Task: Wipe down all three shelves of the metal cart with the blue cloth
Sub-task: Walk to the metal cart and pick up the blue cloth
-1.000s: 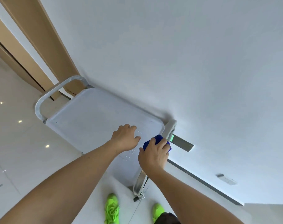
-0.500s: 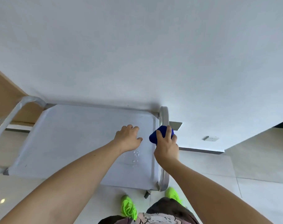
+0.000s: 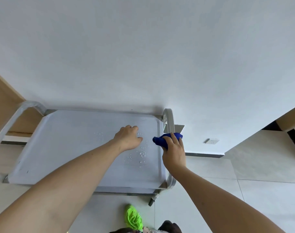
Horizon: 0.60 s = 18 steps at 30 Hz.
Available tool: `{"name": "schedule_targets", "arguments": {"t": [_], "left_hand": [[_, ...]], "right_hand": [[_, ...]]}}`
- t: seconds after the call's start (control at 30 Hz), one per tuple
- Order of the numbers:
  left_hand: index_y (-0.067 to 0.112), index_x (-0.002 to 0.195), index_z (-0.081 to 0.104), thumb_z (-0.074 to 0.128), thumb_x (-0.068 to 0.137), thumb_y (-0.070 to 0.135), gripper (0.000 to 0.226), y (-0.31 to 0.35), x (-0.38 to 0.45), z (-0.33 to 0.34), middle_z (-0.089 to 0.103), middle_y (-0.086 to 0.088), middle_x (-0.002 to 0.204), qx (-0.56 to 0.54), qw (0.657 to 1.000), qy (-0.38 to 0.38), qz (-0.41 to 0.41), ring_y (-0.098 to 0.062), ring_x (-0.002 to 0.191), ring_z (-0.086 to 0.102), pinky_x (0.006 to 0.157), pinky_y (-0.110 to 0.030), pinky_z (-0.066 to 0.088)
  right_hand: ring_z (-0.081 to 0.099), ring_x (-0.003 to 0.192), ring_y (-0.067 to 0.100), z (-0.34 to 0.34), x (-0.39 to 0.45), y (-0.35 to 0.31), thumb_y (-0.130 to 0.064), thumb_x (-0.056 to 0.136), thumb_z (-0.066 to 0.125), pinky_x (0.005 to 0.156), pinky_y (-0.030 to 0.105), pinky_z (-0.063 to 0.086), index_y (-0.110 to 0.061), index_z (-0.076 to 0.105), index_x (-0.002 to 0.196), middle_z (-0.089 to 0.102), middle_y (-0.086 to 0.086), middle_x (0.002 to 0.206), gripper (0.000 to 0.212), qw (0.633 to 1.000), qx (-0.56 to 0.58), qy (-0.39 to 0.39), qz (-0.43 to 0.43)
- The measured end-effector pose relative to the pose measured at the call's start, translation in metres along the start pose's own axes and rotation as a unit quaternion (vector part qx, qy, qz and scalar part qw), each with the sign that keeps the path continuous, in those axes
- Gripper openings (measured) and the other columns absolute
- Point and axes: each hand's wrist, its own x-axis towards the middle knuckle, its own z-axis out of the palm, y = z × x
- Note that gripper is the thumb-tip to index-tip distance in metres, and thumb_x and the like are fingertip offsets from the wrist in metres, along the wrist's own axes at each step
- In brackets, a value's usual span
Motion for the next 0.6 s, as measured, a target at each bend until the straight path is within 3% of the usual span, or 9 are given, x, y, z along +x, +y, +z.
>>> {"name": "schedule_targets", "arguments": {"t": [0.2, 0.3, 0.4, 0.5, 0.6], "left_hand": [[0.020, 0.142, 0.040, 0.051, 0.088, 0.050, 0.062, -0.005, -0.049, 0.001, 0.043, -0.008, 0.140, 0.004, 0.999, 0.018, -0.035, -0.027, 0.125, 0.043, 0.096, -0.041, 0.045], [0.020, 0.143, 0.040, 0.054, 0.087, 0.050, 0.065, -0.010, -0.069, 0.005, 0.045, -0.009, 0.140, -0.016, 0.999, 0.017, -0.047, -0.028, 0.124, 0.045, 0.096, -0.038, 0.044], [0.020, 0.143, 0.039, 0.055, 0.086, 0.051, 0.067, -0.018, -0.078, 0.003, 0.045, -0.010, 0.141, -0.028, 0.998, 0.020, -0.060, -0.028, 0.125, 0.046, 0.095, -0.035, 0.043], [0.020, 0.142, 0.040, 0.056, 0.086, 0.055, 0.068, -0.024, -0.077, 0.000, 0.045, -0.009, 0.143, -0.030, 0.998, 0.026, -0.055, -0.028, 0.127, 0.045, 0.097, -0.035, 0.041], [0.021, 0.143, 0.040, 0.056, 0.085, 0.056, 0.070, -0.029, -0.071, -0.001, 0.043, -0.007, 0.145, -0.029, 0.999, 0.020, -0.032, -0.027, 0.130, 0.043, 0.098, -0.035, 0.040]], "right_hand": [[0.043, 0.131, 0.037, 0.000, -0.035, -0.010, -0.006, 0.098, 0.057, 0.104, 0.052, 0.039, -0.012, 0.062, 0.124, 0.058, 0.004, 0.133, 0.027, 0.994, 0.099, 0.028, -0.046], [0.047, 0.128, 0.031, 0.002, -0.055, -0.021, -0.002, 0.095, 0.060, 0.106, 0.040, 0.040, -0.011, 0.063, 0.122, 0.061, 0.005, 0.130, 0.028, 0.985, 0.153, 0.036, -0.069], [0.054, 0.123, 0.027, 0.005, -0.069, -0.031, -0.003, 0.095, 0.061, 0.098, 0.031, 0.042, -0.015, 0.063, 0.126, 0.061, 0.003, 0.132, 0.033, 0.979, 0.190, 0.024, -0.075], [0.066, 0.087, 0.022, 0.012, -0.075, -0.039, -0.006, 0.097, 0.056, 0.077, 0.035, 0.053, -0.024, 0.062, 0.123, 0.067, -0.007, 0.111, 0.032, 0.971, 0.236, -0.014, -0.031], [0.062, 0.072, 0.009, 0.026, -0.079, -0.040, -0.008, 0.099, 0.053, 0.057, 0.013, 0.041, -0.030, 0.061, 0.120, 0.062, -0.022, 0.090, 0.032, 0.972, 0.233, -0.021, 0.016]]}}
